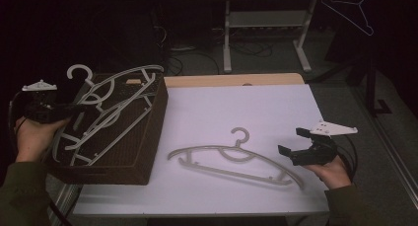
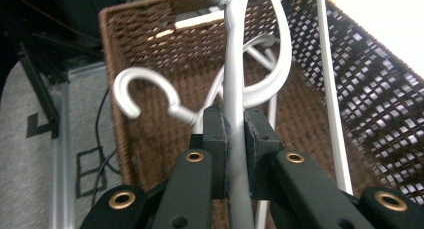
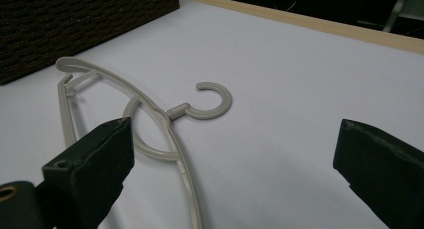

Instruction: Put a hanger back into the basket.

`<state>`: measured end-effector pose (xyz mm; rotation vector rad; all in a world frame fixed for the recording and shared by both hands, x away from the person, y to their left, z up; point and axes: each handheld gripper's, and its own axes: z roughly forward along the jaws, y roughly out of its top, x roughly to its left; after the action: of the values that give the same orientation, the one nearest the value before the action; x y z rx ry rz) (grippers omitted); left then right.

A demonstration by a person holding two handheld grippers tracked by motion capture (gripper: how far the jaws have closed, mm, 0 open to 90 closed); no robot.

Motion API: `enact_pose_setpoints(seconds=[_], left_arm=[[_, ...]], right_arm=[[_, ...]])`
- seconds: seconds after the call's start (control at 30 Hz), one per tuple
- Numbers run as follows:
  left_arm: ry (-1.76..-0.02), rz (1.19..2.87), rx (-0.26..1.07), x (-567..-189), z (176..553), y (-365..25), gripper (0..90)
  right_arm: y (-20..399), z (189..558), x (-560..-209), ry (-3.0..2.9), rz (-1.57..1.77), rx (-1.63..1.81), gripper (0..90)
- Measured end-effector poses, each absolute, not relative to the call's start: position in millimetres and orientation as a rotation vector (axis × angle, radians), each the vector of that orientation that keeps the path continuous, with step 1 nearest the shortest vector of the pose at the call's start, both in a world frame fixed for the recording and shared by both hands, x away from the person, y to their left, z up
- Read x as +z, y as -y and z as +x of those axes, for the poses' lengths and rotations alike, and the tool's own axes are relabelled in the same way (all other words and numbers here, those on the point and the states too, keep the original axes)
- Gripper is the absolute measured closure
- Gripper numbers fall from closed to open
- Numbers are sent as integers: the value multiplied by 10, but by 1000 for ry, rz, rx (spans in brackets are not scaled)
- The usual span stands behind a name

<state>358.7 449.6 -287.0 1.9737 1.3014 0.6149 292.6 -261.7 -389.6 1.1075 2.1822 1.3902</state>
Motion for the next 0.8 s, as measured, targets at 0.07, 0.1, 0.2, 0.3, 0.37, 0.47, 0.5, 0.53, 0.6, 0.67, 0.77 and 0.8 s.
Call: enact_pose_setpoints(seconds=[0.07,0.1,0.2,0.3,0.37,0.47,0.5,0.53,0.6,0.67,0.77,0.8], left_arm=[[-1314,1975,616,-2899,3582,-4531,824],[-1314,1987,615,-2911,3581,-4550,824],[-1322,1996,614,-2949,3585,-4583,824],[-1330,2007,610,-2980,3599,-4603,824],[-1333,2014,606,-2995,3607,-4603,824],[-1342,2041,597,-3048,3637,-4581,824],[-1342,2041,597,-3048,3637,-4581,823],[-1345,2055,599,-3068,3650,-4566,823],[-1344,2076,602,-3087,3666,-4552,823],[-1346,2083,606,-3091,3670,-4546,823],[-1343,2106,611,-3124,3713,-4525,823],[-1343,2113,612,-3135,3726,-4514,824]], right_arm=[[2614,2928,-3897,-2183,1101,1388,25],[2611,2928,-3897,-2184,1103,1388,25],[2610,2928,-3897,-2187,1103,1386,25],[2612,2930,-3899,-2184,1104,1387,24],[2614,2929,-3898,-2184,1108,1387,25],[2615,2928,-3898,-2183,1107,1385,25],[2615,2928,-3898,-2183,1107,1385,25],[2617,2927,-3897,-2183,1108,1386,25],[2618,2926,-3896,-2182,1109,1387,25],[2621,2925,-3896,-2183,1112,1387,24],[2623,2926,-3895,-2183,1109,1388,25],[2622,2925,-3895,-2183,1110,1387,25]])
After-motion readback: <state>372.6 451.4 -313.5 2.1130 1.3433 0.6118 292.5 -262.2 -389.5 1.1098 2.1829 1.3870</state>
